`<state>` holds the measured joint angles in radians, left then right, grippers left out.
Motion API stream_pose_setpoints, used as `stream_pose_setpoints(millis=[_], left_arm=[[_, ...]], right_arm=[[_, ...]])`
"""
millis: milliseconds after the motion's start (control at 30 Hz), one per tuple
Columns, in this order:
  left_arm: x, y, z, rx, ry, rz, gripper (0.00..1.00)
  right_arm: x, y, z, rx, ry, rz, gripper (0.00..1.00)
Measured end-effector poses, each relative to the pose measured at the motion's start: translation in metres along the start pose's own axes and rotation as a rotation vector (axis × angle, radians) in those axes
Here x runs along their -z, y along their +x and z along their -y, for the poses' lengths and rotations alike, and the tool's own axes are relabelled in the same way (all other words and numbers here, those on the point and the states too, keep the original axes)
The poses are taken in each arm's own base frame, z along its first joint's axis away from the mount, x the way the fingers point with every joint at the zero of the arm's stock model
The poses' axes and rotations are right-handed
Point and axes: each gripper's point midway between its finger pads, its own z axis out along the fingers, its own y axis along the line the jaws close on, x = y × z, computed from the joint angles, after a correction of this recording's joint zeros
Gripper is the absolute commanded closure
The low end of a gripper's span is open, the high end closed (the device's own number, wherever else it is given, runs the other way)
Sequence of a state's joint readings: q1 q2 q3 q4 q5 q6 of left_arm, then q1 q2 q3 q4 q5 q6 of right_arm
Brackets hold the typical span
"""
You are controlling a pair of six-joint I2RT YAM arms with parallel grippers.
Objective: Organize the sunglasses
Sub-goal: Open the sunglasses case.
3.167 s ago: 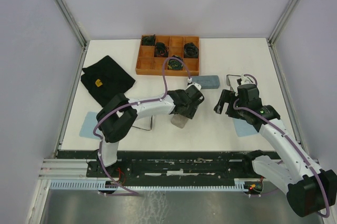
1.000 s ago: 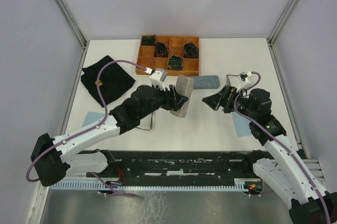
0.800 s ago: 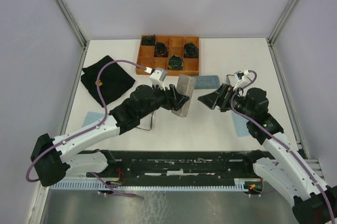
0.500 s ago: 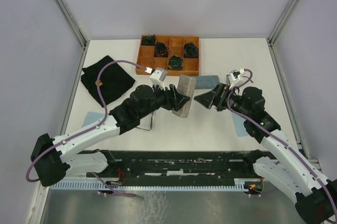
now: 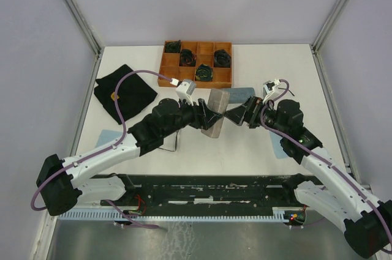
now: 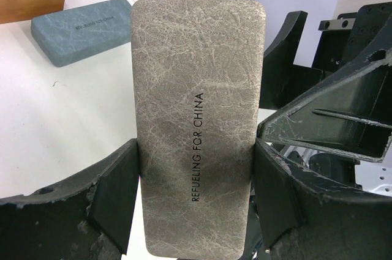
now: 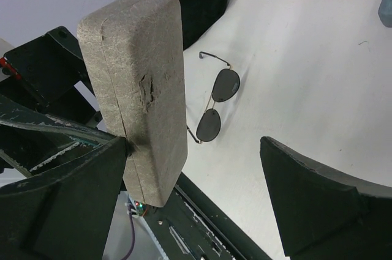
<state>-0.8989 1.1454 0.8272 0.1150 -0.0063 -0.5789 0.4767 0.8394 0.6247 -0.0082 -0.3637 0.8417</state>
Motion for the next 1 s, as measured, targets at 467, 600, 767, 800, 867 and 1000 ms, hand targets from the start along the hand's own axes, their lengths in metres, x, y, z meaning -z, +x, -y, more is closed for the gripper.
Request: stream_pose_setpoints(millis=[467, 600, 767, 800, 867, 1000], left_arm=[[0.0, 0.006, -0.003, 0.001, 0.006, -0.018, 0.97], [0.001, 0.009, -0.007, 0.002, -0.009, -0.032, 0.97], [0.001, 0.009, -0.009, 0.002, -0.016, -0.031, 0.97], [0.001, 0.009, -0.009, 0.002, -0.018, -0.031, 0.97], [0.001, 0.01, -0.011, 0.002, -0.025, -0.034, 0.97], [0.002, 0.012, -0.014, 0.002, -0.037, -0.044, 0.97]], right_arm=[[-0.006, 0.002, 0.013, 0.011, 0.083, -0.021, 0.02], [-0.007, 0.005, 0.019, 0.016, 0.116, -0.041, 0.02], [-0.007, 0.006, 0.027, 0.02, 0.158, -0.045, 0.02], [-0.007, 0.006, 0.029, 0.021, 0.166, -0.046, 0.02], [-0.007, 0.008, 0.033, 0.023, 0.185, -0.049, 0.02], [-0.006, 0.011, 0.045, 0.029, 0.233, -0.061, 0.02]])
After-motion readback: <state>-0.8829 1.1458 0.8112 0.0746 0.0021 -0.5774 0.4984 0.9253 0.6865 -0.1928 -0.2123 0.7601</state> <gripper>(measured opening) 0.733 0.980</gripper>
